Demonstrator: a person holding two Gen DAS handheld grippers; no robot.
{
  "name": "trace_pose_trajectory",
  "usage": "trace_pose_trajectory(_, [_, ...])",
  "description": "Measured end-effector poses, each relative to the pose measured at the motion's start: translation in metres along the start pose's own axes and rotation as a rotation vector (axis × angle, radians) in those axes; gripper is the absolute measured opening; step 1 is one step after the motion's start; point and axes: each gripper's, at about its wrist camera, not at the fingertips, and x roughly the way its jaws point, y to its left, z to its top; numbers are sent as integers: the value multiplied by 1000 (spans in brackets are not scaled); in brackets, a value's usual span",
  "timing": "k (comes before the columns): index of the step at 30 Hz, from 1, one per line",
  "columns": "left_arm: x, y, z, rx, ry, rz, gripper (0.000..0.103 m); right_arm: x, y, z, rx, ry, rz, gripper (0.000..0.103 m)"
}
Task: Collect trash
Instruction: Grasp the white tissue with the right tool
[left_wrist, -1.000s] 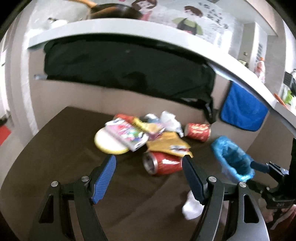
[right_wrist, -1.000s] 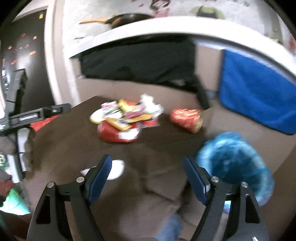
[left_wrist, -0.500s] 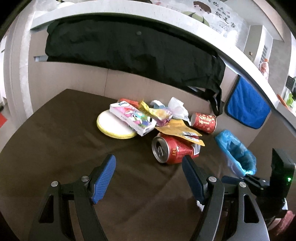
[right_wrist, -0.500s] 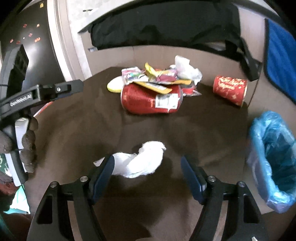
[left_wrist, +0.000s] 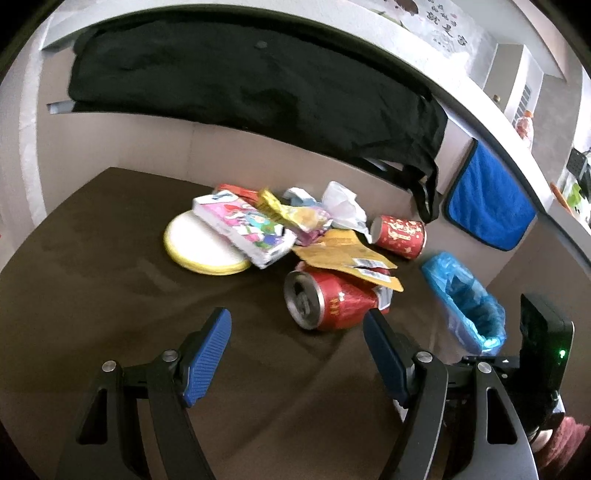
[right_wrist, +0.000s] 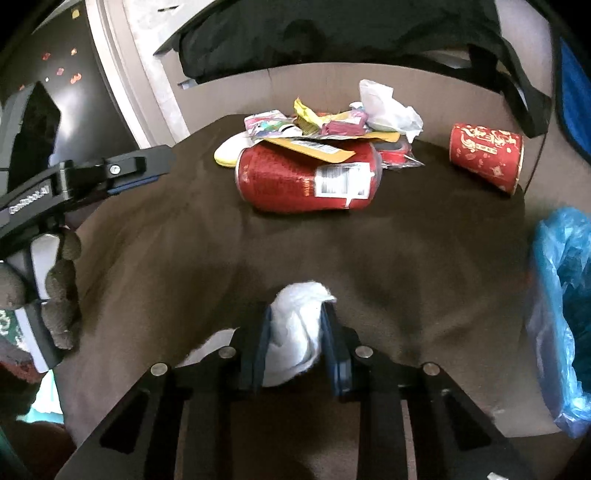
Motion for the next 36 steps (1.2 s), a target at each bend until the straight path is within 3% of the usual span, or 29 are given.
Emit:
trace_pose_trajectory(6, [22, -21, 12, 10, 22, -59, 74, -20, -41, -4, 124, -58, 8, 25])
trace_pose_trajectory(12, [40, -24, 25, -53, 47, -77, 74, -35, -56, -10, 148, -95, -28, 25])
trace_pose_trajectory(22, [78, -17, 83, 37, 0, 18, 74, -35, -55, -13, 110, -123, -32, 25])
trace_pose_trajectory(31, [152, 11, 120, -68, 126, 123, 72, -32, -60, -11, 123, -137, -32, 25])
trace_pose_trajectory(34, [170, 17, 122, -113, 160, 151, 60, -34, -60, -11, 122, -153, -38, 25])
trace_pose_trajectory(36, [177, 21, 121, -144, 183, 145, 38, -35, -59, -11, 116, -157, -44, 25])
